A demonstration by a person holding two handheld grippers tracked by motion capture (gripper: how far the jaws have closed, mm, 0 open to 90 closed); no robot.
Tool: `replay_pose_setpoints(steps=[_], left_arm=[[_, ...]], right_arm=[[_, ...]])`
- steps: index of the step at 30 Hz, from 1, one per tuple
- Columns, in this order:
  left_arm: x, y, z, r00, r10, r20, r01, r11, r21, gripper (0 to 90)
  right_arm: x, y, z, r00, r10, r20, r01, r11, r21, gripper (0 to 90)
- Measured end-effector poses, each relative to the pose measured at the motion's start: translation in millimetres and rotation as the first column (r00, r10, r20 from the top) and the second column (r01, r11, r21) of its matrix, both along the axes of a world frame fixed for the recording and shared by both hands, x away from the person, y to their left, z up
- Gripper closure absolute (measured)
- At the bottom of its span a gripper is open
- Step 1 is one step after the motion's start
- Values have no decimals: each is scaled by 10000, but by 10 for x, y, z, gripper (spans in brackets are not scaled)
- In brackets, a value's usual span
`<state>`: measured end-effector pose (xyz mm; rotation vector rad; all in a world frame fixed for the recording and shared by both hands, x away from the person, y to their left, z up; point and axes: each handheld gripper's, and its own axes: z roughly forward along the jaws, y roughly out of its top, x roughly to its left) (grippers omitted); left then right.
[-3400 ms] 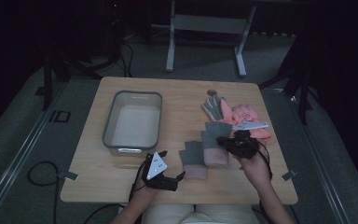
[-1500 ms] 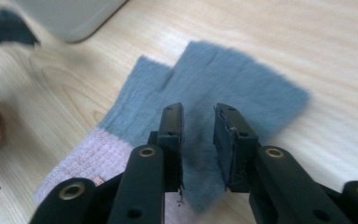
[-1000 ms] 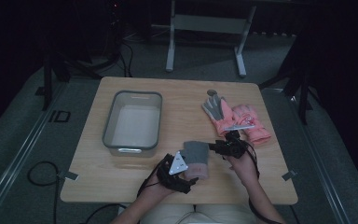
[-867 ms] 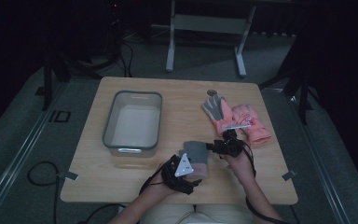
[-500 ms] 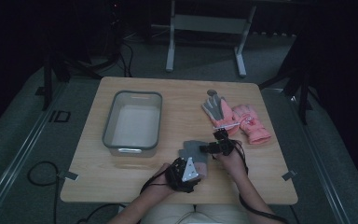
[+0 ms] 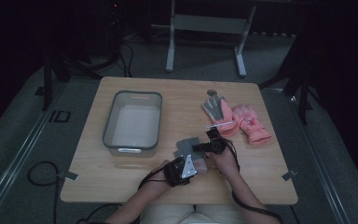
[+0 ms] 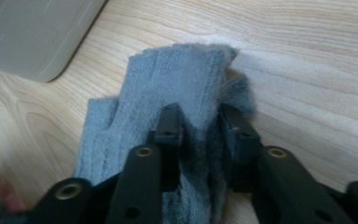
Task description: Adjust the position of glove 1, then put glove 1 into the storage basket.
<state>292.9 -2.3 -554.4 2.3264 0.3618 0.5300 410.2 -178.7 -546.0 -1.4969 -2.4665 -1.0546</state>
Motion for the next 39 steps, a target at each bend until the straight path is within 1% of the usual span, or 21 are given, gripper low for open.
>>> replay_pose_setpoints(steps=[1, 2, 5, 6, 8, 10, 12, 14, 16, 17, 19, 22, 23, 26, 29, 31, 33, 34, 36, 37, 39], left_arm=[[0, 0, 0, 10000, 0, 0, 0, 10000, 0, 663], [12, -12, 31, 10000, -17, -76, 18, 9999, 108, 682], [55, 11, 72, 9987, 2, -515, -6, 10000, -77, 702], [55, 11, 72, 9987, 2, -515, -6, 10000, -77, 704], [90, 51, 119, 9966, -47, -821, 32, 9998, -184, 705], [112, 96, 192, 9960, -100, -883, 80, 9997, -226, 706], [119, 110, 244, 9964, -160, -833, 147, 9998, -164, 708], [120, 109, 289, 9966, -295, -774, 299, 9995, 50, 710], [126, 119, 334, 9959, -403, -810, 414, 9991, 121, 712], [123, 125, 357, 9963, -460, -730, 472, 9988, 153, 712], [128, 144, 407, 9957, -542, -755, 551, 9984, 99, 714], [120, 156, 477, 9960, -598, -666, 602, 9982, 38, 715], [118, 160, 505, 9963, -623, -589, 630, 9980, 95, 716], [131, 185, 600, 9960, -685, -570, 692, 9976, 96, 716], [141, 214, 696, 9965, -671, -496, 680, 9976, 163, 716], [153, 235, 757, 9971, -660, -372, 673, 9972, 339, 716], [162, 247, 783, 9973, -646, -340, 658, 9972, 360, 716], [177, 267, 821, 9975, -631, -304, 645, 9969, 458, 715], [195, 296, 860, 9977, -613, -283, 627, 9966, 540, 715], [205, 316, 886, 9979, -604, -237, 617, 9964, 586, 716], [219, 345, 923, 9981, -576, -223, 589, 9963, 633, 715]], right_arm=[[-1, 8, 3, 10000, 56, 64, -56, 10000, 0, 736], [-7, 17, 9, 9999, 95, 126, -94, 9999, -36, 743], [-22, 24, 40, 9994, 138, 322, -139, 9999, 24, 750], [-22, 15, 51, 9995, 136, 293, -140, 9998, 136, 751], [-22, 4, 64, 9994, 137, 312, -145, 9996, 259, 752], [-28, -16, 112, 9990, 186, 395, -205, 9986, 482, 753], [-37, -17, 161, 9985, 218, 499, -249, 9977, 626, 753], [-47, -11, 213, 9978, 245, 613, -290, 9969, 730, 753], [-58, -7, 263, 9969, 262, 736, -321, 9963, 796, 753], [-63, -6, 283, 9968, 295, 749, -360, 9956, 870, 753], [-74, -12, 330, 9962, 287, 823, -366, 9947, 961, 754], [-86, -20, 398, 9955, 289, 899, -386, 9934, 1077, 754], [-91, -22, 420, 9950, 291, 954, -397, 9930, 1112, 754], [-102, -20, 513, 9929, 314, 1143, -452, 9917, 1201, 754], [-104, 1, 610, 9906, 340, 1324, -510, 9906, 1272, 754], [-88, 29, 666, 9891, 379, 1422, -562, 9902, 1275, 754], [-79, 44, 692, 9883, 375, 1478, -570, 9899, 1298, 754], [-55, 97, 751, 9861, 420, 1608, -627, 9901, 1255, 754], [-48, 113, 767, 9856, 437, 1633, -647, 9900, 1254, 754], [-23, 157, 813, 9844, 479, 1691, -699, 9895, 1268, 754], [0, 187, 843, 9833, 519, 1742, -752, 9887, 1298, 754]])
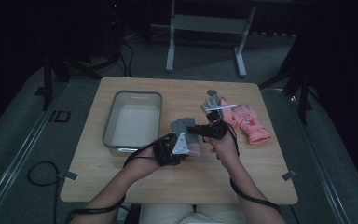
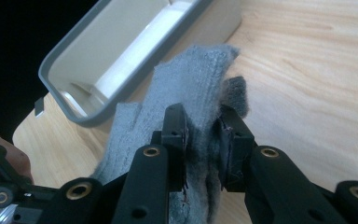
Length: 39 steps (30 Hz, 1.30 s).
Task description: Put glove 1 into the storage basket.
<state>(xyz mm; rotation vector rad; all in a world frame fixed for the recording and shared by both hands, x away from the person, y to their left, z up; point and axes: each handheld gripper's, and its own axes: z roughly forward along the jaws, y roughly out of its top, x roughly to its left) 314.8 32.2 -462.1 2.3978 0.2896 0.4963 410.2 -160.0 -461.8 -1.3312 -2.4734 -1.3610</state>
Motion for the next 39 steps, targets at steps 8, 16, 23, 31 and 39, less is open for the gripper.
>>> replay_pose_setpoints(steps=[8, 16, 23, 31, 39], left_arm=[[120, 192, 216, 9998, 64, 172, -69, 9996, 284, 715], [218, 405, 414, 9989, 204, 424, -232, 9974, 679, 714], [310, 706, 528, 9977, 408, 533, -452, 9954, 840, 713], [363, 1111, 488, 9976, 557, 421, -600, 9924, 1078, 713], [500, 1432, 336, 9956, 873, 338, -920, 9796, 1787, 713]], right_arm=[[113, 184, 167, 9995, 129, 278, -131, 9999, 75, 754], [224, 417, 340, 9977, 279, 611, -286, 9995, 100, 754], [356, 788, 465, 9951, 503, 848, -524, 9984, 230, 754], [422, 1191, 390, 9938, 782, 794, -819, 9957, 440, 755], [567, 1559, 217, 9947, 927, 442, -960, 9923, 784, 756]])
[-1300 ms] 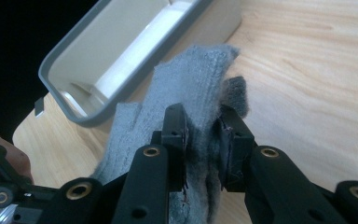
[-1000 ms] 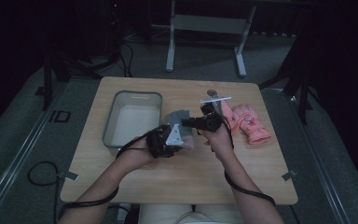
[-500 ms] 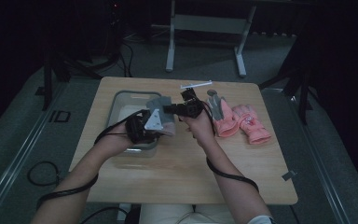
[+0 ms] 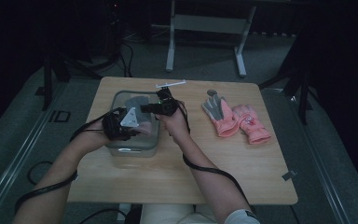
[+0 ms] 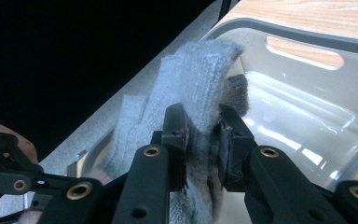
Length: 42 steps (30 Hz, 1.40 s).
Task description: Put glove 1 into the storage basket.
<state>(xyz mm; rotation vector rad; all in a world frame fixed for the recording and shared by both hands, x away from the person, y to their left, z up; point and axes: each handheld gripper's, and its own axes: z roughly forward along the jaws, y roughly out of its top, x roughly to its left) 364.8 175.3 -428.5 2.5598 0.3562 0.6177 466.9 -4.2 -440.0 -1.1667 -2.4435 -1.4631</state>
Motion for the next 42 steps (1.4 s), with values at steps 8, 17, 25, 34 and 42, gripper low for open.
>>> replay_pose_setpoints(steps=[8, 17, 25, 34, 42], left_arm=[[196, 24, -309, 9990, 181, -411, -160, 9986, 503, 712], [389, -16, -572, 9899, 216, -1402, -78, 9951, 983, 713], [525, -46, -663, 9864, 262, -1623, 30, 9842, 1770, 710], [623, -40, -729, 9799, 599, -1903, -263, 9843, 1746, 685], [607, -69, -683, 9811, 738, -1787, -451, 9862, 1595, 573]], right_arm=[[138, 143, -168, 9992, -123, -380, 112, 9995, -305, 756], [252, 259, -444, 9980, -252, -576, 170, 9902, -1384, 755], [320, 343, -491, 9980, -217, -600, 99, 9820, -1889, 731], [393, 209, -415, 9987, -485, -131, 455, 9833, -1765, 637], [345, 4, -299, 9984, -551, 102, 560, 9879, -1444, 642]])
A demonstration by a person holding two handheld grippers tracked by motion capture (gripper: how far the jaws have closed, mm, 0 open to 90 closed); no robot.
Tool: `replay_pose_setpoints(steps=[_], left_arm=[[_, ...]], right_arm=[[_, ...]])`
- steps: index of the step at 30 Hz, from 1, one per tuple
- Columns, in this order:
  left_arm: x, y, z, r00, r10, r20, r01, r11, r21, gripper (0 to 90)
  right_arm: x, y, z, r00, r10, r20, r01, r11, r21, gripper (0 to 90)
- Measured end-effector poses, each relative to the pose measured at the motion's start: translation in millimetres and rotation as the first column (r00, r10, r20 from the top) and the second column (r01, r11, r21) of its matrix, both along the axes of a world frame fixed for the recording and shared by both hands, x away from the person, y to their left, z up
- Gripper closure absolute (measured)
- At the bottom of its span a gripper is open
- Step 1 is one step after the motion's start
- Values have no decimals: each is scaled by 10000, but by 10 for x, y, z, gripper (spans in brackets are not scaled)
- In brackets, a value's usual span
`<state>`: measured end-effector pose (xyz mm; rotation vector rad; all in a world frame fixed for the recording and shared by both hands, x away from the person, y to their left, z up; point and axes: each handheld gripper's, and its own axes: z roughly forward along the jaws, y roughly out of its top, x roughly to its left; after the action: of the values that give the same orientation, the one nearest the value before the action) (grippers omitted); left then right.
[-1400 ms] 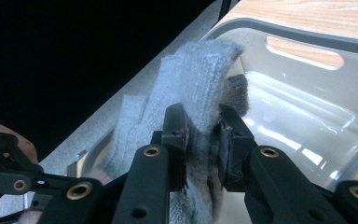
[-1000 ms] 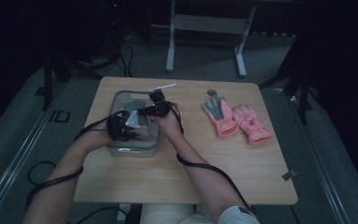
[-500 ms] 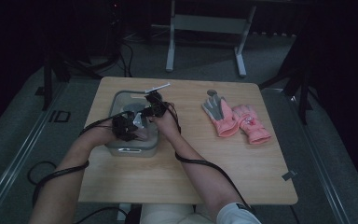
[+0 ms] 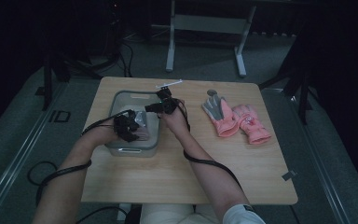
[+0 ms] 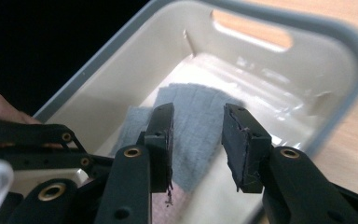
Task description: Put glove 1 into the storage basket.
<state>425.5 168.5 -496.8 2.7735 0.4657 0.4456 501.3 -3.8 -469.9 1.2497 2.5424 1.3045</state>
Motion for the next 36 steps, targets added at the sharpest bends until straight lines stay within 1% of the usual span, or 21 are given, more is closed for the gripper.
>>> replay_pose_setpoints(steps=[1, 2, 3, 5, 6, 7, 8, 9, 10, 14, 17, 18, 21, 23, 26, 28, 29, 31, 33, 35, 36], left_arm=[[1, 19, 53, 9995, 311, 77, -309, 9993, -196, 505], [1, 19, 53, 9995, 311, 77, -309, 9993, -196, 477], [-16, 30, 121, 9985, 481, 259, -470, 9979, -437, 442], [-40, 25, 181, 9965, 772, 334, -751, 9953, -604, 389], [-59, 21, 217, 9961, 822, 314, -793, 9934, -827, 374], [-59, 21, 217, 9961, 822, 314, -793, 9934, -827, 366], [-82, 15, 247, 9954, 900, 326, -858, 9899, -1132, 366], [-82, 15, 247, 9954, 900, 326, -858, 9899, -1132, 364], [-116, -9, 305, 9933, 1136, 229, -1083, 9799, -1673, 364], [-177, -64, 408, 9905, 1352, 231, -1256, 9616, -2440, 321], [-223, -117, 488, 9858, 1647, 339, -1469, 9414, -3036, 309], [-234, -139, 512, 9848, 1708, 314, -1515, 9332, -3258, 309], [-264, -231, 579, 9839, 1782, 162, -1596, 9147, -3714, 266], [-279, -311, 616, 9835, 1803, 147, -1618, 9129, -3747, 239], [-290, -424, 655, 9858, 1680, 90, -1506, 9055, -3967, 193], [-297, -501, 672, 9846, 1730, 266, -1477, 9029, -4038, 162], [-300, -535, 672, 9863, 1633, 223, -1392, 8976, -4183, 160], [-305, -614, 654, 9893, 1446, 208, -1232, 9020, -4138, 122], [-297, -683, 624, 9922, 1246, 26, -1126, 9053, -4095, 107], [-291, -755, 587, 9945, 1020, -238, -1029, 9076, -4071, 58], [-298, -793, 574, 9950, 978, -190, -971, 9096, -4040, 42]], right_arm=[[-37, -61, 60, 9995, -29, 302, 30, 10000, -26, 648], [-37, -61, 60, 9995, -29, 302, 30, 10000, -26, 648], [-76, -124, 119, 9989, 31, 470, -37, 9999, 123, 648], [-125, -186, 180, 9979, 128, 638, -142, 9997, 210, 646], [-150, -224, 206, 9974, 182, 691, -201, 9994, 272, 646], [-173, -262, 227, 9971, 242, 722, -265, 9991, 317, 646], [-173, -262, 227, 9971, 242, 722, -265, 9991, 317, 646], [-173, -262, 227, 9971, 242, 722, -265, 9991, 317, 646], [-195, -297, 242, 9964, 324, 781, -349, 9989, 300, 646], [-301, -491, 276, 9943, 551, 908, -562, 9984, 92, 639], [-350, -651, 313, 9931, 540, 1046, -546, 9985, 28, 639], [-361, -708, 328, 9920, 504, 1154, -502, 9987, -49, 639], [-388, -883, 363, 9889, 455, 1411, -423, 9988, -258, 639], [-403, -1002, 373, 9872, 415, 1540, -367, 9987, -341, 639], [-416, -1194, 388, 9820, 326, 1859, -257, 9989, -394, 635], [-416, -1316, 401, 9803, 193, 1963, -119, 9992, -385, 634], [-417, -1374, 408, 9786, 144, 2054, -67, 9992, -385, 634], [-409, -1487, 420, 9777, 81, 2100, 0, 9993, -386, 627], [-411, -1579, 424, 9774, -6, 2114, 121, 9985, -527, 643], [-416, -1664, 422, 9783, -72, 2071, 205, 9979, -619, 643], [-418, -1708, 420, 9777, -77, 2097, 213, 9978, -628, 642]])
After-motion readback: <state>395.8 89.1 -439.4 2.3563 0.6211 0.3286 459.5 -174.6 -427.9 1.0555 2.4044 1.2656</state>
